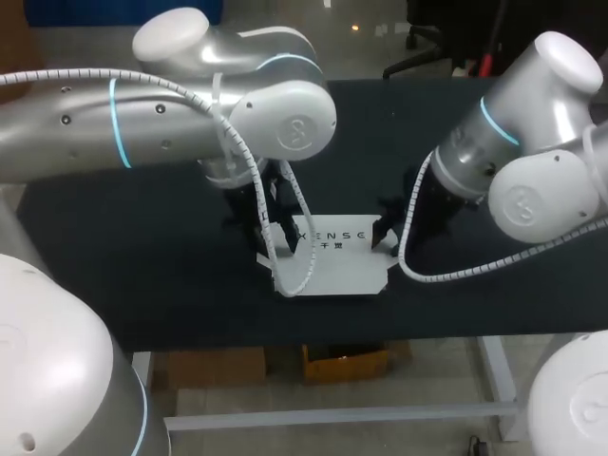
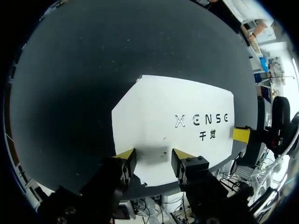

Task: Assemble the packaging by folding the flat box into shape, placing the metal phone stand inside, and closing the box properly

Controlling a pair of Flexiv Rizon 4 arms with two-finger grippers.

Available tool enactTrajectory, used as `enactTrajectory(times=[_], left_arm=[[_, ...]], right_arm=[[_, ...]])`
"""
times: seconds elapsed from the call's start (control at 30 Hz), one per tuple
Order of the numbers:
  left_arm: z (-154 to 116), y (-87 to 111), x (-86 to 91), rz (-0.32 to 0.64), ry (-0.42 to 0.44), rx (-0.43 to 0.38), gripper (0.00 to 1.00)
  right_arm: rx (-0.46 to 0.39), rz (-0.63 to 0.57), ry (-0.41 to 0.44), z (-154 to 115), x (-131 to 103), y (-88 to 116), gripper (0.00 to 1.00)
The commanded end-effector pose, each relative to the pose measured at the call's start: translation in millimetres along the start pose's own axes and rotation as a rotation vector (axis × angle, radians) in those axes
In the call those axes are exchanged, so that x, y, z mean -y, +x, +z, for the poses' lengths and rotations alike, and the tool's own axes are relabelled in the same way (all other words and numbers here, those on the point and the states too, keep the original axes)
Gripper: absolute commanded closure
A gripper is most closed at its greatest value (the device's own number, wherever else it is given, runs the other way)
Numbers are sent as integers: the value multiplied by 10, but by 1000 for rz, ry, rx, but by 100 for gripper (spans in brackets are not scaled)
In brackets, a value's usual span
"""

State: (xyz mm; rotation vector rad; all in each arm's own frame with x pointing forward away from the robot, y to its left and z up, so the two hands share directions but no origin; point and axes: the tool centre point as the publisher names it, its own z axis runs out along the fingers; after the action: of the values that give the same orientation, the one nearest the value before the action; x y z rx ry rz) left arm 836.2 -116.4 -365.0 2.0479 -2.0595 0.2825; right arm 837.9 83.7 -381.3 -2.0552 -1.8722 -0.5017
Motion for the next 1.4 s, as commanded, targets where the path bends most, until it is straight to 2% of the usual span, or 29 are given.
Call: enactTrajectory(times=[0.03,0.23,0.4,0.8,1.4], left_arm=[[44,-28,-21,-2,17,-9,50],[46,-87,-9,-7,33,-17,47],[34,-123,-5,-10,38,-28,41],[73,-130,28,0,35,-80,47],[91,-122,18,7,31,-112,45]], right_arm=[[-1,-3,-21,18,52,0,54],[-5,-7,-25,28,52,17,54],[-5,-6,-23,38,46,21,54],[-26,3,-32,62,49,4,54],[-112,20,-75,53,109,-49,55]])
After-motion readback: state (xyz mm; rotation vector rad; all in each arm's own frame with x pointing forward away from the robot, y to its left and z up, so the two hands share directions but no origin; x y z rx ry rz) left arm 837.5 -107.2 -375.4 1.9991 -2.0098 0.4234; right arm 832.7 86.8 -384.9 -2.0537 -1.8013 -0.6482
